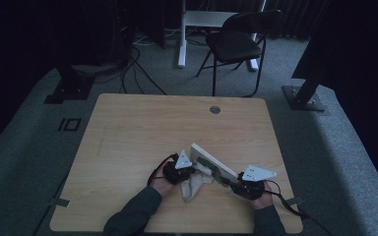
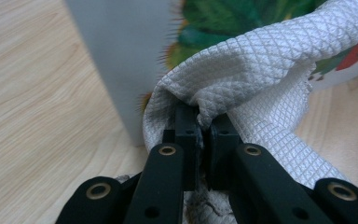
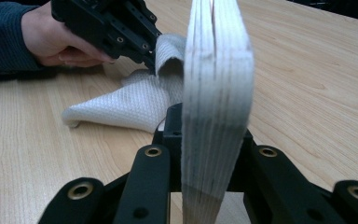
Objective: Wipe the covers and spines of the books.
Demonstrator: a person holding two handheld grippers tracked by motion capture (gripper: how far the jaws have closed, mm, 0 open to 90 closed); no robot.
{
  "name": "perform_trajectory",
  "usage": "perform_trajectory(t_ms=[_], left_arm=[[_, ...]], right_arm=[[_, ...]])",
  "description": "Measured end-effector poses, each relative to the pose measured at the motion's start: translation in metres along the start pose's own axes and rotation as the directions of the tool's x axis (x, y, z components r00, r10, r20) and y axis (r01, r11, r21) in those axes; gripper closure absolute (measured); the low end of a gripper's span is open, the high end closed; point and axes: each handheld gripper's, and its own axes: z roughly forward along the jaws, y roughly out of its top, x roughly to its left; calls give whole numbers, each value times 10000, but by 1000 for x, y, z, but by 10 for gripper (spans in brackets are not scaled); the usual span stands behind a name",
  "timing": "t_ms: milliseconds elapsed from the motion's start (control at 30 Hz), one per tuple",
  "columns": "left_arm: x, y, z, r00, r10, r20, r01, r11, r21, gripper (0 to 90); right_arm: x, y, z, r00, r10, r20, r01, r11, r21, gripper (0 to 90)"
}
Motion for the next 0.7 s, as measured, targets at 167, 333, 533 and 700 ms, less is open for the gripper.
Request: perform_trajectory(t_ms=[167, 333, 533, 700], left_arm=[[-5, 2, 2, 9999, 108, 132, -108, 9999, 12, 860], [-7, 3, 3, 9997, 137, 200, -138, 9999, 17, 860], [-12, 5, 5, 9995, 154, 288, -154, 9999, 0, 860], [-15, 6, 6, 9992, 219, 336, -220, 9998, 8, 860]], right_arm=[[0, 0, 0, 10000, -1, 1, 1, 10000, 8, 764], [0, 0, 0, 10000, -5, -2, 5, 10000, 5, 763], [0, 0, 0, 10000, -7, 9, 7, 10000, 4, 763], [0, 0, 0, 10000, -6, 7, 6, 10000, 10, 764]])
